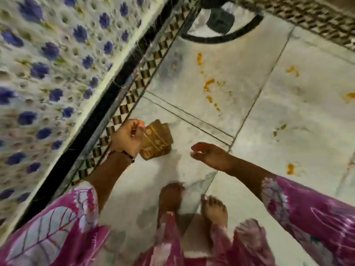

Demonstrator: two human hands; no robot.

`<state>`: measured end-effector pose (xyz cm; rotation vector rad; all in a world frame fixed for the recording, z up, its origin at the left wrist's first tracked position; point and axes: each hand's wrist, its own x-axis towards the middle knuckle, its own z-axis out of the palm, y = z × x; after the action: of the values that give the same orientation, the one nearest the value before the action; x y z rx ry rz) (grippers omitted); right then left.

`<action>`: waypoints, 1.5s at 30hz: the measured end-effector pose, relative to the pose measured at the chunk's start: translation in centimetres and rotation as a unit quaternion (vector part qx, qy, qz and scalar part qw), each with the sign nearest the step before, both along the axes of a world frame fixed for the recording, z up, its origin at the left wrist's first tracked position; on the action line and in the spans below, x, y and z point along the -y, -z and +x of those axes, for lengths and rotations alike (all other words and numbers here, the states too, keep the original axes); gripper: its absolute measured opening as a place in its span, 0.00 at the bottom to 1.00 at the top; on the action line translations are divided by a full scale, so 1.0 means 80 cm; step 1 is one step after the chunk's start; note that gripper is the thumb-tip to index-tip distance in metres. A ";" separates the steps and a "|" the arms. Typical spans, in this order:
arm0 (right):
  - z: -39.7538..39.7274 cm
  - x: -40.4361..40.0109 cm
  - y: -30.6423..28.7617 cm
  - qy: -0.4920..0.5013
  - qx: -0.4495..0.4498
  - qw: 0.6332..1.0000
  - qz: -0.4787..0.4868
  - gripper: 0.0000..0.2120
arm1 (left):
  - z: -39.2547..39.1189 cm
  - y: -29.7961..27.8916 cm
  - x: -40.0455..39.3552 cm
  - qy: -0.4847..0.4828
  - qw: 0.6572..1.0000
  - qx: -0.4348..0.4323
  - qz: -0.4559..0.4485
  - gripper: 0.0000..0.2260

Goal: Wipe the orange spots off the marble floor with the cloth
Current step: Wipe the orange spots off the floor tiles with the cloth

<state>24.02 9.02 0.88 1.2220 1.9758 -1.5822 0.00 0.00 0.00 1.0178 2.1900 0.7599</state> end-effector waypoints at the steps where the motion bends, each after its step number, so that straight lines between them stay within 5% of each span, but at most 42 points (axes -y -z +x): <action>1: -0.019 0.002 0.044 -0.085 0.009 0.994 0.062 0.25 | -0.008 0.035 -0.003 -0.003 0.999 -0.031 0.010 0.27; 3: -0.055 0.002 0.115 -0.212 -0.004 0.968 0.138 0.35 | -0.020 0.082 -0.020 0.028 0.996 -0.085 0.001 0.25; 9: -0.147 0.004 0.281 -0.511 -0.090 0.771 0.370 0.49 | -0.045 0.205 -0.085 0.146 0.977 -0.154 -0.009 0.18; 16: -0.114 -0.057 0.345 -0.508 -0.258 0.689 0.449 0.25 | -0.043 0.237 -0.137 0.302 0.934 -0.188 -0.015 0.22; 22: 0.048 -0.097 0.328 -0.411 -0.140 0.774 0.460 0.25 | 0.025 0.233 -0.180 0.328 0.929 -0.173 0.025 0.27; 29: 0.244 0.006 0.289 -0.201 0.014 0.864 0.462 0.27 | 0.128 0.255 -0.192 0.570 0.796 -0.203 0.029 0.25; 35: 0.214 0.025 0.289 -0.177 0.056 0.868 0.460 0.40 | 0.198 0.272 -0.186 0.642 0.738 -0.207 0.035 0.28; 39: 0.243 -0.001 0.298 -0.167 0.046 0.875 0.453 0.36 | 0.244 0.276 -0.196 0.694 0.684 -0.212 0.077 0.30; 43: 0.292 0.062 0.293 0.006 0.071 0.914 0.400 0.34 | 0.271 0.283 -0.201 0.677 0.701 -0.204 0.090 0.34; 45: 0.314 0.111 0.297 -0.040 0.092 0.892 0.441 0.33 | 0.279 0.291 -0.198 0.684 0.695 -0.207 0.077 0.36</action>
<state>49.11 0.11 -22.90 1.4627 2.6451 -0.4370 22.36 15.85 -23.24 2.5470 0.9793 -0.0630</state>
